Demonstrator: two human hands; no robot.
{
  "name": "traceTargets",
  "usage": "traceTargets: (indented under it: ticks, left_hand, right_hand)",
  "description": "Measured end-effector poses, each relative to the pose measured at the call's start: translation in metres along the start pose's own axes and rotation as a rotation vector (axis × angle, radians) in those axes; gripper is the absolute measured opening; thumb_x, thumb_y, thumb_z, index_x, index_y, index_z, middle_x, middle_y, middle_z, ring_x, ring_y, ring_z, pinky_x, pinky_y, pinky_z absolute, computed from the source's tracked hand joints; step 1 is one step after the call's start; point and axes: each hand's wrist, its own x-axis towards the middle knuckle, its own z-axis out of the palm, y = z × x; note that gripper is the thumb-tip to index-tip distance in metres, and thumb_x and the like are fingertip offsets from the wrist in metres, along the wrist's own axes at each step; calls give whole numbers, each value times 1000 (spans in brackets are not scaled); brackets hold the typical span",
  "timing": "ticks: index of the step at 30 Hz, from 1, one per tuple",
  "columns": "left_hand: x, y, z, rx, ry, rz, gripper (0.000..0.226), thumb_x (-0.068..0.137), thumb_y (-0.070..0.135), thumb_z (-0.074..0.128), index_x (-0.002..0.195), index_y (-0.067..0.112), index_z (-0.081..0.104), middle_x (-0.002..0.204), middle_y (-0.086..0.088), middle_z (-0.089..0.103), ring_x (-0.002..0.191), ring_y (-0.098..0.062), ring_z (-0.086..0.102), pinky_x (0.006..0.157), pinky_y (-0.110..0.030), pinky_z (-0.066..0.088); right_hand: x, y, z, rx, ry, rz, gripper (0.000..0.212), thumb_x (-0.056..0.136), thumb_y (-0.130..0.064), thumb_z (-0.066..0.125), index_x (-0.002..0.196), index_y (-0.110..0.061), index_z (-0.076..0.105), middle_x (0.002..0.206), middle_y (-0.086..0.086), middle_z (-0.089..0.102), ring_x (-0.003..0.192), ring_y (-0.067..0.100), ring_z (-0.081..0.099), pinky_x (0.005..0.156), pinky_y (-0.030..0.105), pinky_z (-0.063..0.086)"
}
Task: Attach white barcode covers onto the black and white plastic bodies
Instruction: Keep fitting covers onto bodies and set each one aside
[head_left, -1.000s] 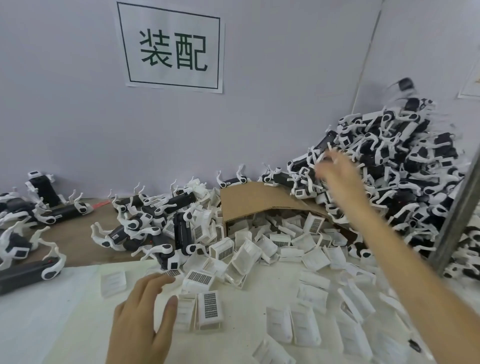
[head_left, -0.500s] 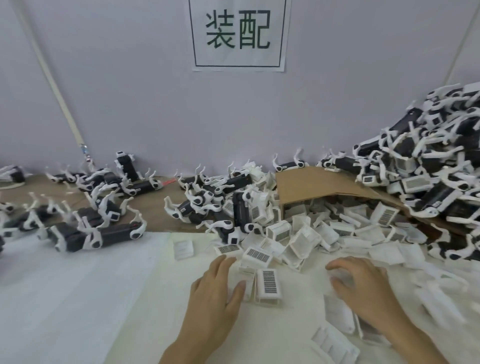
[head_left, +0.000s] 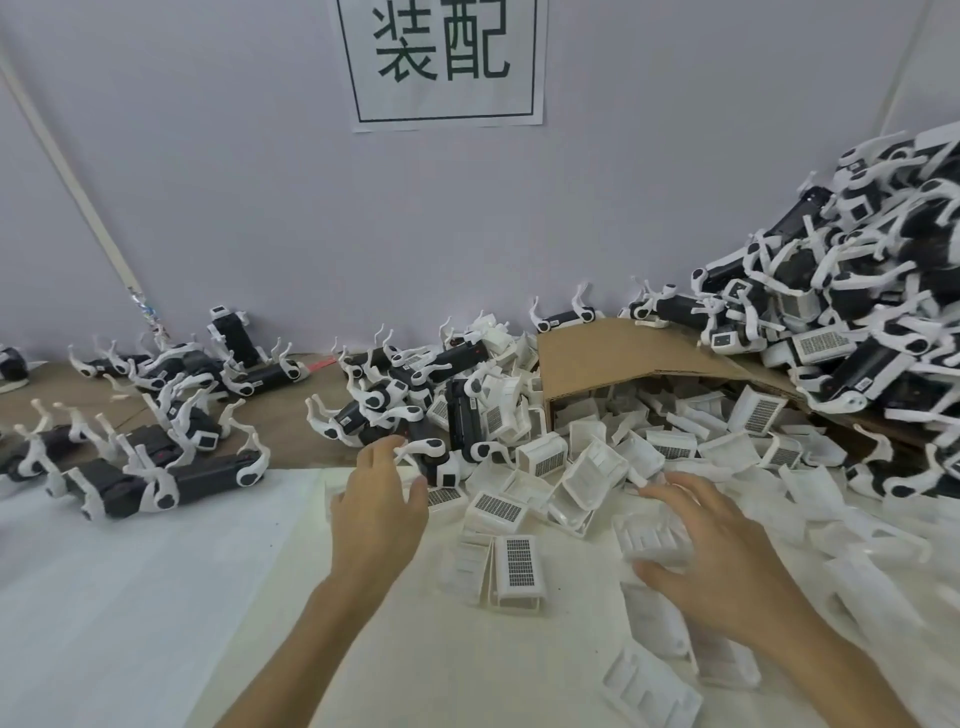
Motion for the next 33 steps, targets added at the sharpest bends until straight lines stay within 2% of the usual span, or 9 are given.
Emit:
traceTargets:
  ticks: [4,8,12,16,20,24,29,31,33]
  left_hand:
    - [34,10,13,255,-142,8,39,103,28,47,140,18,42,142,-2,53,127,-26,53,103,-44,34]
    - [51,6,16,196,-165,-70,36,101,32,52,133,16,49,121,-6,68,114,-29,61,99,-43,42]
    - [52,0,9,182,-91,-15,25,98,37,58,111,16,62,126,-3,57,112,-30,57,94,-43,37]
    - [54,16,-4,-276,25,5,27,104,27,51,93,3,58,104,-16,58,99,-35,57,81,-43,42]
    - [41,62,-34,-1007,38,-285,33,105,38,47,110,10,63,94,-4,68,85,-19,63,75,-33,50]
    - [-1,83,-52,-1444,-254,-423,33,100,43,50,102,17,69,96,-5,77,91,-25,71,82,-43,53]
    - [-48,68,-44,-1741,-624,-654,47,104,30,39,87,7,77,96,-10,72,85,-26,69,56,-26,39]
    - [-60,59,-40,-1743,-715,-670,22,97,16,47,98,4,65,103,-14,71,100,-31,68,64,-35,54]
    - [-69,52,-38,-1713,-788,-617,22,84,9,59,105,3,60,113,-17,67,118,-37,60,94,-44,49]
  right_hand:
    - [-1,7,-1,53,-33,45,37,88,-41,70,122,-36,58,119,-24,51,114,2,53,95,30,44]
    - [0,4,-1,96,47,20,14,88,-29,71,94,-41,66,90,-25,62,89,-3,58,94,33,46]
    - [1,1,-1,87,3,-16,20,91,-31,67,85,-46,56,105,-28,52,100,-1,55,97,31,40]
    - [0,1,6,-23,-103,-7,17,95,-44,57,112,-42,53,133,-26,32,130,1,37,107,31,26]
    - [0,-1,6,-18,-17,-4,21,97,-38,57,81,-40,42,102,-29,47,102,-7,41,115,35,19]
    - [0,-3,2,40,-4,15,27,100,-28,52,79,-39,40,93,-25,56,93,-8,48,118,35,15]
    - [-6,-22,-5,567,182,-46,14,96,-41,50,92,-29,52,107,-27,63,93,2,62,74,9,44]
    - [-9,-30,-7,683,226,-98,18,89,-42,59,97,-26,54,109,-27,63,100,-2,61,76,9,46]
    - [-13,-36,-6,686,203,-149,25,86,-24,75,102,-28,57,109,-24,65,107,-1,59,77,15,47]
